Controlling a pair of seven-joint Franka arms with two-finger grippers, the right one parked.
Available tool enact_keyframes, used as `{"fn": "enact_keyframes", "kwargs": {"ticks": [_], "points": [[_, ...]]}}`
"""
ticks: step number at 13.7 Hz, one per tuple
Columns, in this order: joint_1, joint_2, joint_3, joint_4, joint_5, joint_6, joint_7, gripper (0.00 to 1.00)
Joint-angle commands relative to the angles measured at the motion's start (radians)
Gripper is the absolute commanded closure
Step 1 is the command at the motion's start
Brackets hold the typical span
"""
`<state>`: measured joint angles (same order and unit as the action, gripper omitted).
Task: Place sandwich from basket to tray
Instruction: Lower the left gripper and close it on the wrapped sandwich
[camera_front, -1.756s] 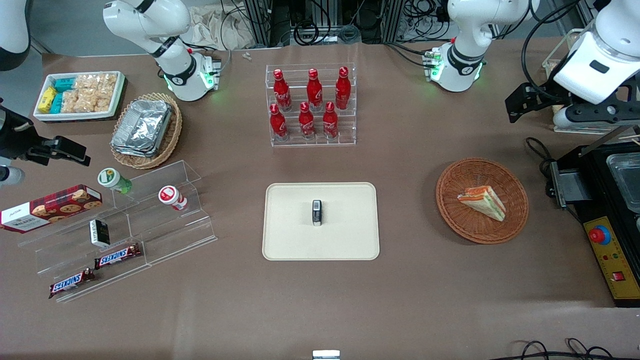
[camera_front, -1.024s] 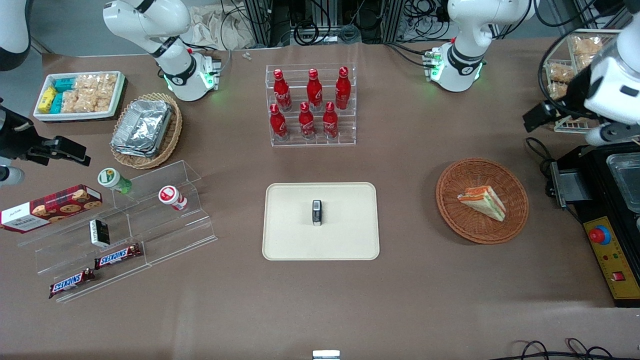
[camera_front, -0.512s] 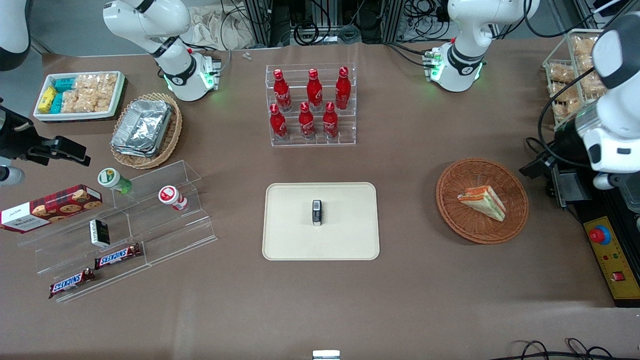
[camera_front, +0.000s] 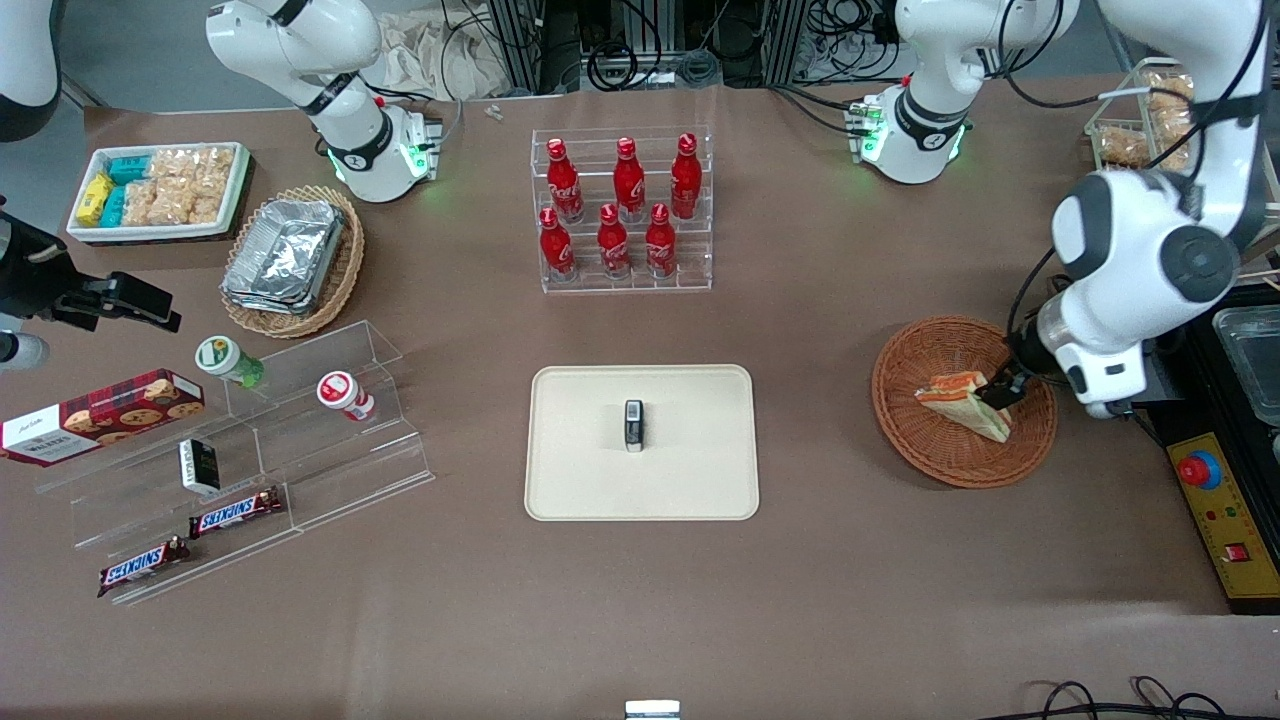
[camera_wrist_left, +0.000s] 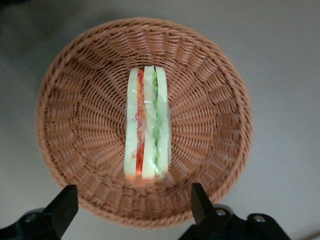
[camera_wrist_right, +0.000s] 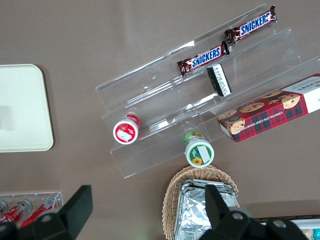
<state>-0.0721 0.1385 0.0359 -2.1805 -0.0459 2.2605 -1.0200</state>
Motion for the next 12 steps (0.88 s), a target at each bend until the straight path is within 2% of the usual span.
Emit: {"fn": "enact_keyframes", "kwargs": {"ticks": [1,7,8,9,10,12], "points": [[-0.005,0.039,-0.001,-0.01,0.003,0.054,-0.051,0.0],[-0.005,0.153,0.002,-0.008,0.011,0.143,-0.066,0.0],[-0.006,0.17,0.001,-0.008,0.011,0.158,-0.068,0.21],[-0.006,0.173,0.002,-0.008,0.011,0.163,-0.066,0.52],[-0.006,0.171,0.002,-0.007,0.011,0.163,-0.066,0.96],[-0.006,0.17,0.002,-0.004,0.011,0.162,-0.065,1.0]]}}
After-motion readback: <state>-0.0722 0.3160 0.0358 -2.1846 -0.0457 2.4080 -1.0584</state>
